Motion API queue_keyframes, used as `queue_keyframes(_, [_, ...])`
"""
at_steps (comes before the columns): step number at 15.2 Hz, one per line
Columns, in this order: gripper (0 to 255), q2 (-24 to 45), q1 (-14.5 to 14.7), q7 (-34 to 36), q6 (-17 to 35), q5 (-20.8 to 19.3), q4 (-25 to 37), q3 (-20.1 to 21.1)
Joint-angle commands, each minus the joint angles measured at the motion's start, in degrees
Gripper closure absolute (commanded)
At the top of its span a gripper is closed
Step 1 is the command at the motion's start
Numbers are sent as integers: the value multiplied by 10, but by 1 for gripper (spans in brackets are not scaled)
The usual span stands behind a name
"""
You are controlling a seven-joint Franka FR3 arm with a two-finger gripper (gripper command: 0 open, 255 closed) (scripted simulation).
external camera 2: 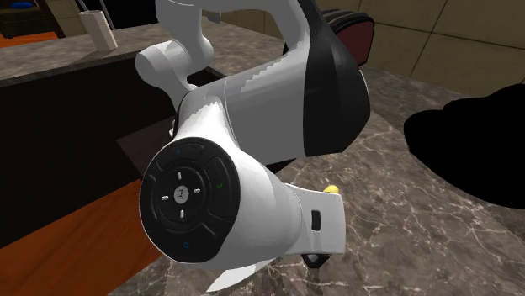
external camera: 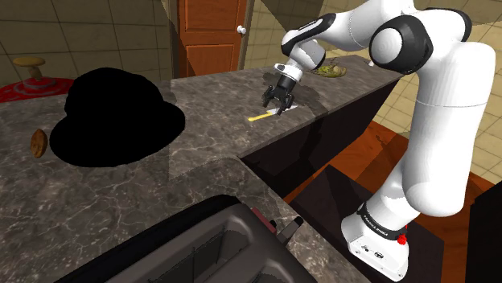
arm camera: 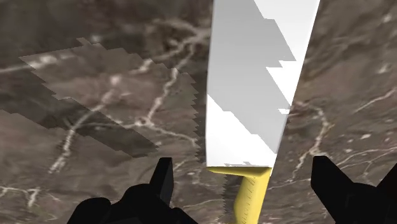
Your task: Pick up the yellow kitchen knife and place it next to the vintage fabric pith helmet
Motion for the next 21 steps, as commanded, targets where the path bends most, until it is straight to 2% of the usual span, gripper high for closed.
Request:
queue_keyframes(1, [0,0,1,0,2,1,-2,0])
queue_keyframes(6, [0,0,1,0,2,1,-2,0])
queue_keyframes(7, [255,0,1,0,2,1,-2,0])
queue_keyframes(16, [255,0,1,0,2,1,-2,0])
queue_keyframes(21, [255,-21,5,19,-20,-15,9,-7])
